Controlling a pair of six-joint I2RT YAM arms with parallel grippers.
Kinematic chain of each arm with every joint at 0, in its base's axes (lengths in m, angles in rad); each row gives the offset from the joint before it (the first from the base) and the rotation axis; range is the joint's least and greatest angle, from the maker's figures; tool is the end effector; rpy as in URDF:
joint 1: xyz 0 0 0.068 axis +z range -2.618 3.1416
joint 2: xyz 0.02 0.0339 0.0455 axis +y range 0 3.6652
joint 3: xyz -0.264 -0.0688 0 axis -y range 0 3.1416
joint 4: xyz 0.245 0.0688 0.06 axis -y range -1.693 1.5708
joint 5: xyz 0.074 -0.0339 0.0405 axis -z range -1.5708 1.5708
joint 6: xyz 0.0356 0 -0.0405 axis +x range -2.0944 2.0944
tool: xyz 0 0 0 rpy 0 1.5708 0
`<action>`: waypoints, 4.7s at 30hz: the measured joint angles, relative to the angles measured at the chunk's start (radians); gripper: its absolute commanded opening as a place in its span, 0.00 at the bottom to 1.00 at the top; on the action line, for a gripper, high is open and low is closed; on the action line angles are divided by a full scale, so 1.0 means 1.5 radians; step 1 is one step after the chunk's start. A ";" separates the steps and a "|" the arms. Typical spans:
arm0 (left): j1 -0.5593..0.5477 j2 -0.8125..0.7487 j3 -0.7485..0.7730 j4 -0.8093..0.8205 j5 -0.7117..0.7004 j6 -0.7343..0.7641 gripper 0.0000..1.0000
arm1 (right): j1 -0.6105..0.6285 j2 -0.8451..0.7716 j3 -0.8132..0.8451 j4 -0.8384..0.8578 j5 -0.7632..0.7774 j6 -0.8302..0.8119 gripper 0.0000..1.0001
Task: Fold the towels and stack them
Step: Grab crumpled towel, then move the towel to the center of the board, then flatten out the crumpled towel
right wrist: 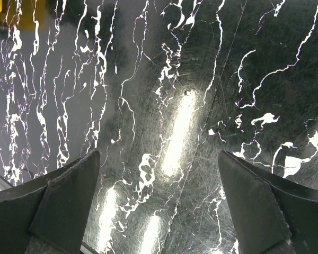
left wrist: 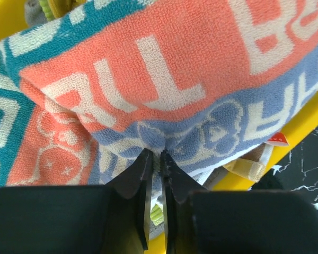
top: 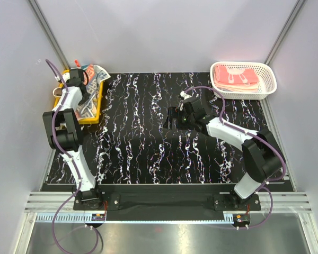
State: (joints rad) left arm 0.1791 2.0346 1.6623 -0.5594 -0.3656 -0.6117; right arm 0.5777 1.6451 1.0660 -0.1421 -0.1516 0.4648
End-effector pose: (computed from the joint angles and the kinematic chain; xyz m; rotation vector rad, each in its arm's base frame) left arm 0.4426 0.0931 0.2303 -1.0738 2.1865 0.2663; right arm 0.2982 0.2008 0.2208 -0.2164 2.3771 0.6944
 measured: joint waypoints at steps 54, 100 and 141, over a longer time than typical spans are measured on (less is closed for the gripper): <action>-0.458 -0.476 -0.271 0.072 0.050 -0.005 0.00 | 0.000 -0.080 -0.012 -0.024 0.115 -0.005 1.00; -0.366 -0.012 -0.134 0.145 0.295 0.132 0.55 | 0.016 0.136 -0.004 0.042 0.082 0.091 0.27; -0.326 0.045 -0.136 0.189 0.486 0.139 0.00 | 0.016 0.143 0.060 -0.029 0.124 0.051 0.16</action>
State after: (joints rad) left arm -0.3096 2.1017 1.4578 -0.2764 0.3630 -0.4038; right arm 0.6022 1.8603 1.1561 -0.1852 0.0338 0.5411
